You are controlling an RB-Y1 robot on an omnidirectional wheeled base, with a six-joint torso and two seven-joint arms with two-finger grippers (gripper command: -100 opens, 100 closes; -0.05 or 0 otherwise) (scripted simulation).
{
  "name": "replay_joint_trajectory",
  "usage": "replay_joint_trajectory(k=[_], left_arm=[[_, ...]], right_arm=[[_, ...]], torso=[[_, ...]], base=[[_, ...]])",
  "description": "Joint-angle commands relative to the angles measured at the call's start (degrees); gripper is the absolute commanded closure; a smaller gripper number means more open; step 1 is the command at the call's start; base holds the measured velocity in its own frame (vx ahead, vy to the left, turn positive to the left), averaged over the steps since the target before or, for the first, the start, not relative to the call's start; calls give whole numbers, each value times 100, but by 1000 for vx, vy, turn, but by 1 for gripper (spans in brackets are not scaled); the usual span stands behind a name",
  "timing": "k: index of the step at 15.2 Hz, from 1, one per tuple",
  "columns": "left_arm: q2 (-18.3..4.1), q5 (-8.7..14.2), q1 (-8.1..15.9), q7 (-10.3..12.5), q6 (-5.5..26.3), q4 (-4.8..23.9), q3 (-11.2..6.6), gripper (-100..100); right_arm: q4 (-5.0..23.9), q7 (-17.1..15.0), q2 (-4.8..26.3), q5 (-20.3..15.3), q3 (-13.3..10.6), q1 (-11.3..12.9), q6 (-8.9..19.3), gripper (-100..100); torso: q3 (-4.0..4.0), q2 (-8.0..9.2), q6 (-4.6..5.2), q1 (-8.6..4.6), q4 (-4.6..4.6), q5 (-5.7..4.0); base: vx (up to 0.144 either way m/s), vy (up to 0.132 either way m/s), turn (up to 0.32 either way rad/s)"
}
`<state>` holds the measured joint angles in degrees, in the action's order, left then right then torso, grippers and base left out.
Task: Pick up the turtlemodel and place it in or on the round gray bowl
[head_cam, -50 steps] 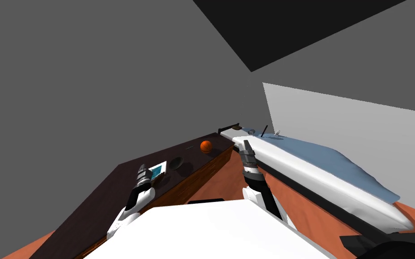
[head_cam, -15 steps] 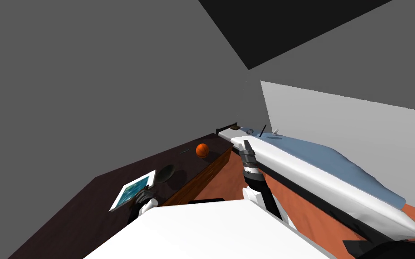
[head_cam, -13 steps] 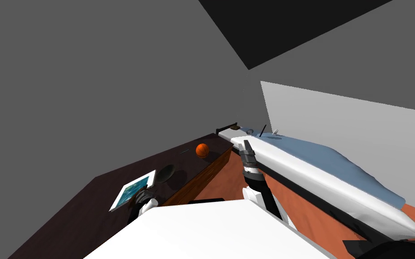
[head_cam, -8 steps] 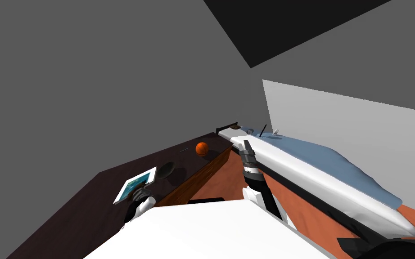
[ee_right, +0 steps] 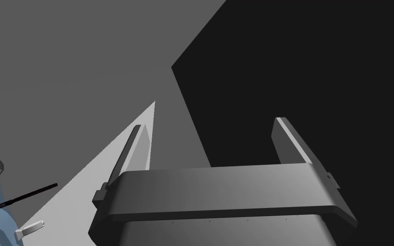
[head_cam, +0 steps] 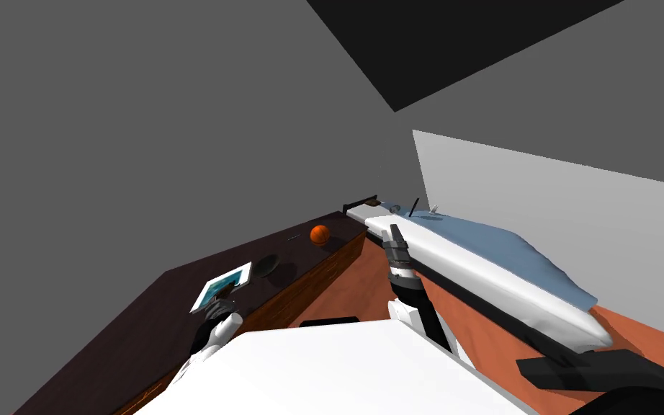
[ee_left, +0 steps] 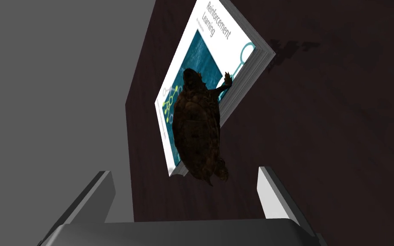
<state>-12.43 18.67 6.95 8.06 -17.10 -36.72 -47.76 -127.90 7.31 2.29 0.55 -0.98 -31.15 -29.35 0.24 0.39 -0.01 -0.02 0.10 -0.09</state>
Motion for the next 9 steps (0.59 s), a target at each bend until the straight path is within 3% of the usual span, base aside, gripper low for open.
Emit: replay_joint_trajectory(k=[1, 6, 8, 9], left_arm=[[-67, -35, 34, -71, 148, 167, -50, -100], [9, -44, 180, -314, 271, 442, -267, -100], [22, -45, 138, -287, 288, 357, -244, -100], [-50, 15, 218, -377, 141, 585, -456, -100]], right_arm=[[0, 0, 0, 0, 0, 0, 0, 0], [0, 0, 2, 0, 2, -4, -1, 0], [0, 0, 2, 0, 2, -4, -1, 0], [0, 0, 1, 0, 2, -3, -1, 0]], torso=[[0, 0, 0, 0, 0, 0], [-54, -94, -2, 50, -20, 13], [-55, -95, -2, 49, -21, 13], [-48, -80, -2, 37, -19, 11]], base=[[48, 85, -91], [142, 112, 1], [96, 73, 10], [-6, 41, -261]])
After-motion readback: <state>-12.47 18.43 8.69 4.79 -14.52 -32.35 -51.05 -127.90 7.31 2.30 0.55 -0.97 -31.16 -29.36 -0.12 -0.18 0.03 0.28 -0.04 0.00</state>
